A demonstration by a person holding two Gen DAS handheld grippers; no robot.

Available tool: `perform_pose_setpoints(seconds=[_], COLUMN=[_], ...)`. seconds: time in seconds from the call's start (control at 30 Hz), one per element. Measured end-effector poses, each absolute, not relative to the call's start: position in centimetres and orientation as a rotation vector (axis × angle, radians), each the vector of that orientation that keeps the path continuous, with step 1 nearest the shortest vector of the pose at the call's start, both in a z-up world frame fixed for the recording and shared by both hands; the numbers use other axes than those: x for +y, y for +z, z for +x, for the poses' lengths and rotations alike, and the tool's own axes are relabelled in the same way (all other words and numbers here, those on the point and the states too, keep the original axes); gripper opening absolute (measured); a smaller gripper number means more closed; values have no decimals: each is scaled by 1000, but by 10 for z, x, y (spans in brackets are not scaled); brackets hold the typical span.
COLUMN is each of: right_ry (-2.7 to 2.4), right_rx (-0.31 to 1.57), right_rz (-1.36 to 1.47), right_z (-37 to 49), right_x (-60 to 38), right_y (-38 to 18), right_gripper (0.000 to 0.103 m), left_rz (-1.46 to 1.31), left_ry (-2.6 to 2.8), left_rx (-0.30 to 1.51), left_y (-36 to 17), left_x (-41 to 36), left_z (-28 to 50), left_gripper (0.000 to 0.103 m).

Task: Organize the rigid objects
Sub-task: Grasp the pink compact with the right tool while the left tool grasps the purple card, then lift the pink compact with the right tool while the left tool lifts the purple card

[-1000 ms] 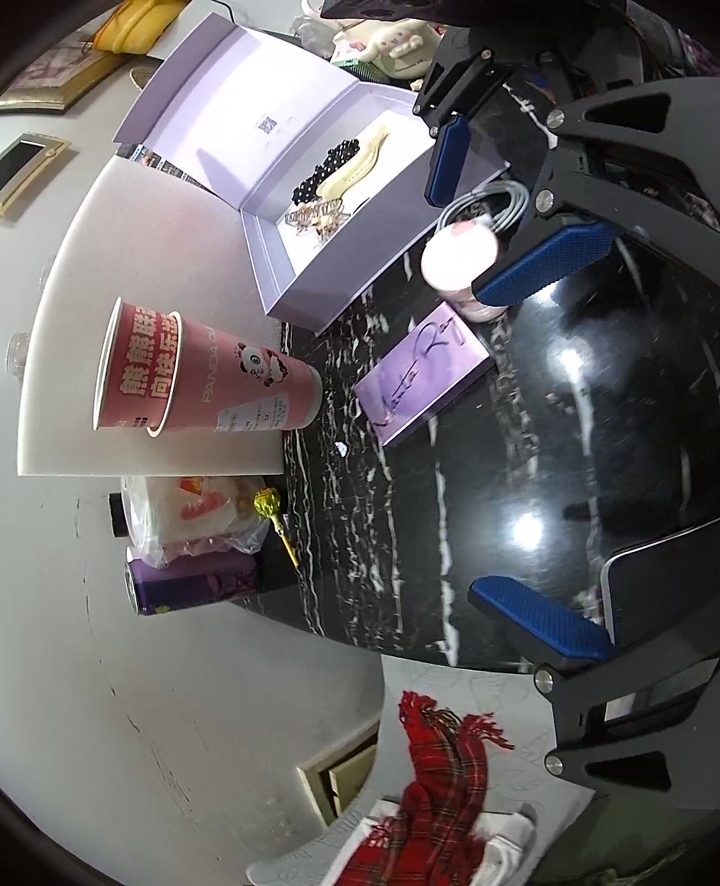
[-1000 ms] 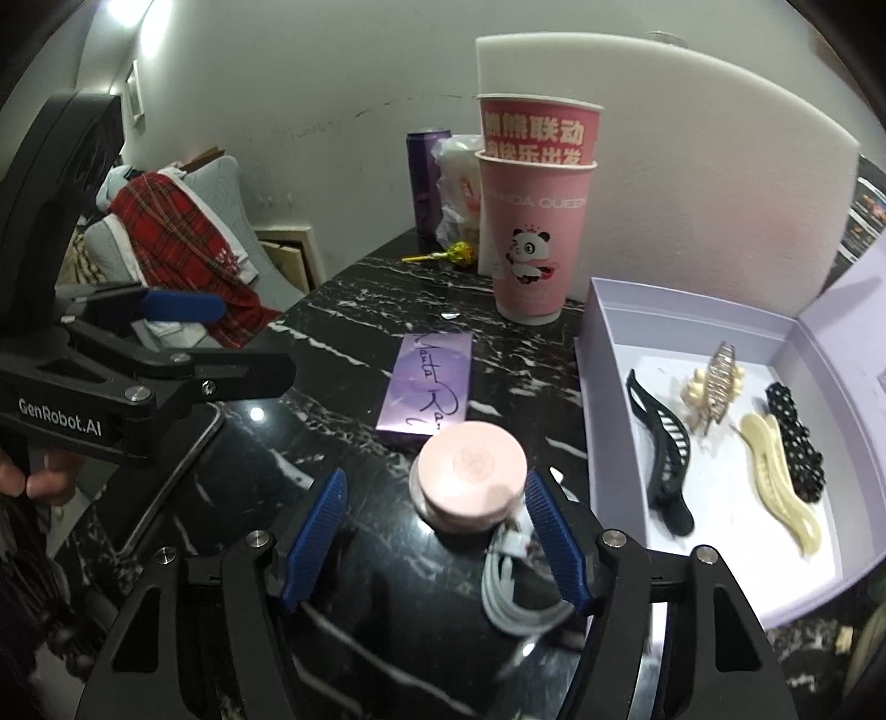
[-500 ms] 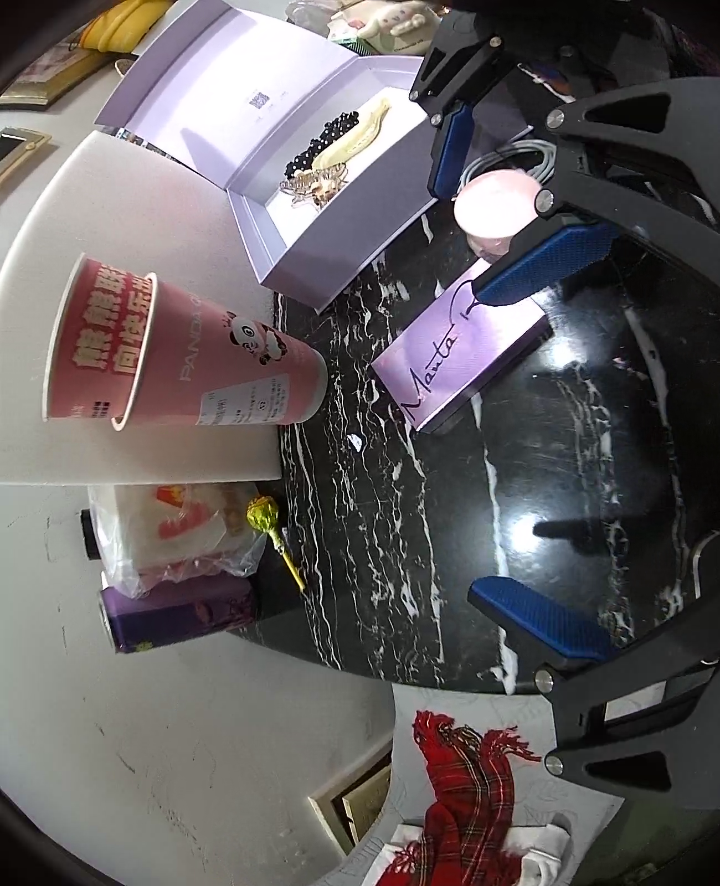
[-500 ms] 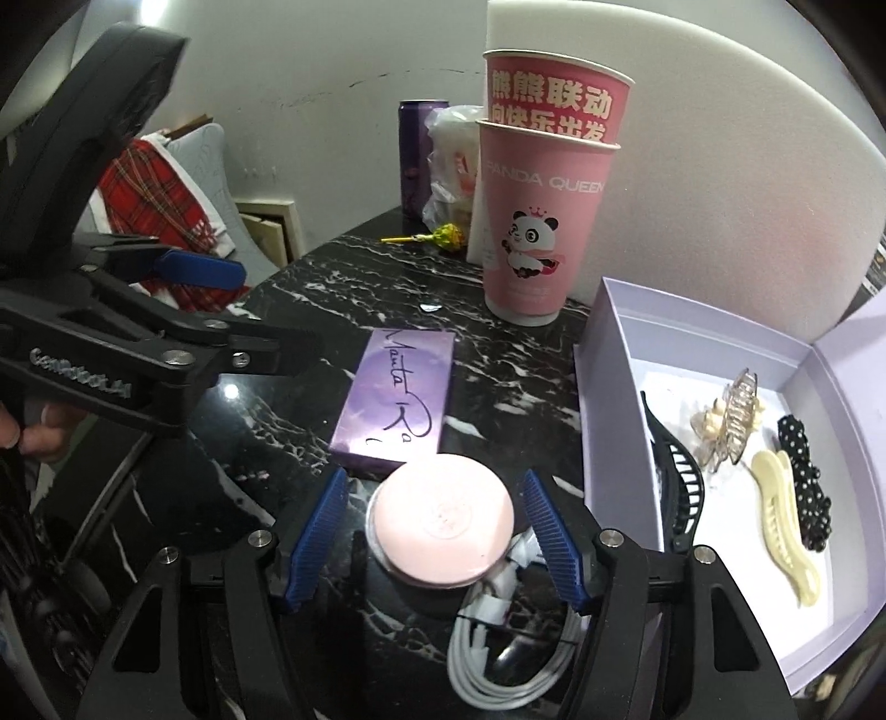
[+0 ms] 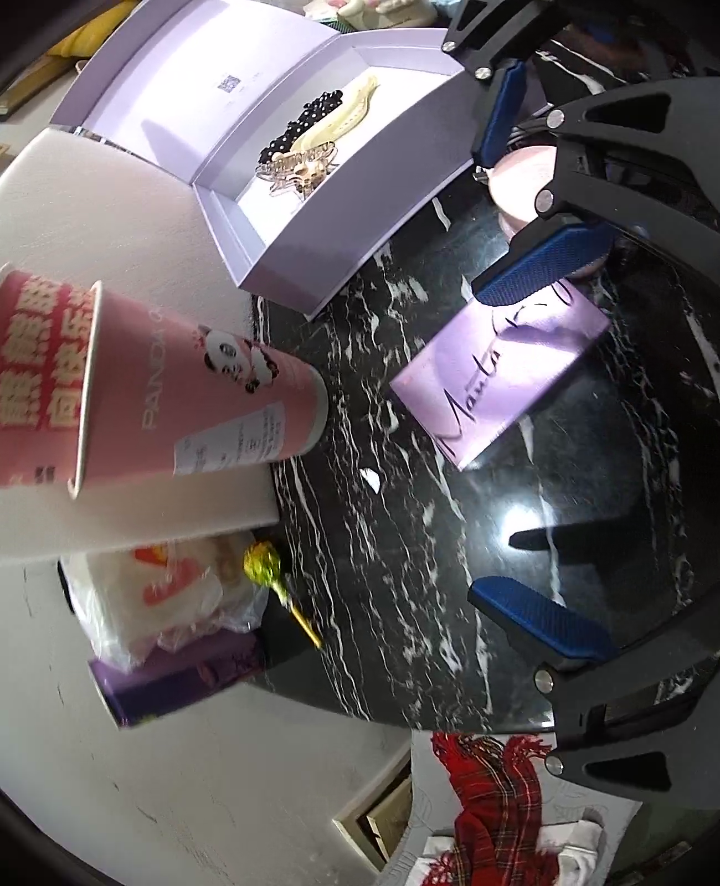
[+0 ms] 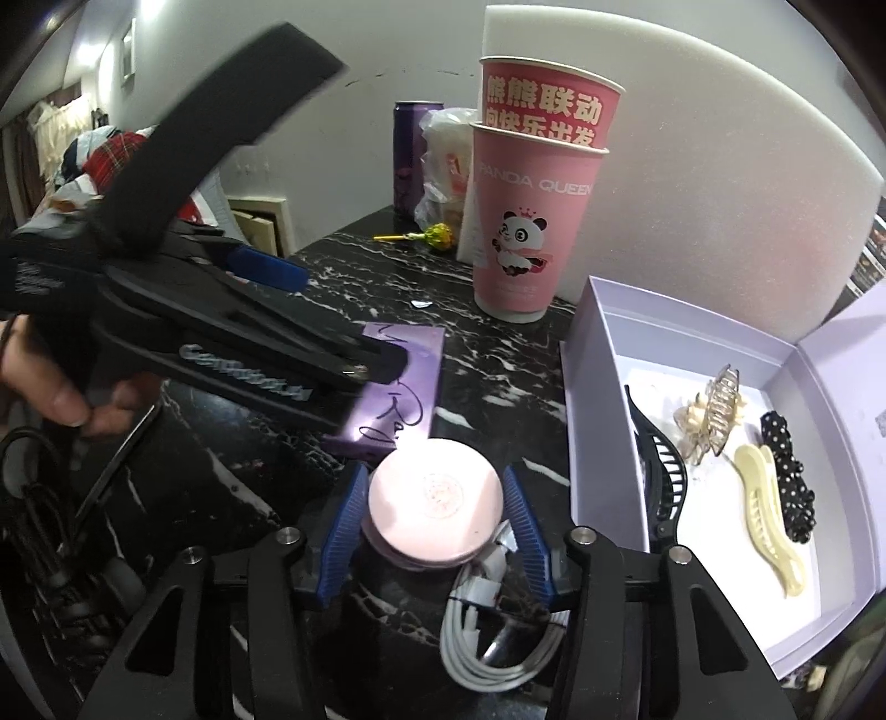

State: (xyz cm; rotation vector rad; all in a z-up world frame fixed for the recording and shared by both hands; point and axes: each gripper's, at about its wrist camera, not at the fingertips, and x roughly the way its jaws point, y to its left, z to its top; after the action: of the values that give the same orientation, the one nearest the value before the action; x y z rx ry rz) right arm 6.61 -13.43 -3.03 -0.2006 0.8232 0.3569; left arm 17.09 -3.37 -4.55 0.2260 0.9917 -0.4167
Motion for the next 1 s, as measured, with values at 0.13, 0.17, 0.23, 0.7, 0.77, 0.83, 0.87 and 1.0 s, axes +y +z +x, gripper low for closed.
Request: perform_pose_setpoints(seconds=[0.13, 0.17, 0.23, 0.7, 0.77, 0.83, 0.87, 1.0], right_ry=[354, 353, 353, 360, 360, 357, 356, 364], right_rx=[819, 819, 818, 821, 823, 822, 822, 809], right_rz=[-200, -201, -205, -213, -206, -205, -205, -218], right_z=[62, 61, 61, 62, 63, 63, 62, 57], right_x=[-134, -133, -132, -131, -131, -131, -131, -128], right_y=[-30, -29, -29, -30, -30, -31, -31, -32], right_gripper=[50, 50, 50, 50, 50, 50, 50, 50], left_rz=[246, 248, 238, 253, 250, 247, 242, 224], left_ry=[-440, -438, -437, -425, -422, -415, -410, -388], left_rx=[1030, 1041, 1056, 1061, 1061, 1063, 1066, 1076], left_y=[-53, -55, -59, -67, -66, -66, -66, -66], left_x=[-46, -48, -50, -51, -42, -33, -28, -5], left_z=[180, 182, 187, 176, 169, 160, 154, 130], left_gripper=[100, 100, 100, 53, 53, 53, 53, 53])
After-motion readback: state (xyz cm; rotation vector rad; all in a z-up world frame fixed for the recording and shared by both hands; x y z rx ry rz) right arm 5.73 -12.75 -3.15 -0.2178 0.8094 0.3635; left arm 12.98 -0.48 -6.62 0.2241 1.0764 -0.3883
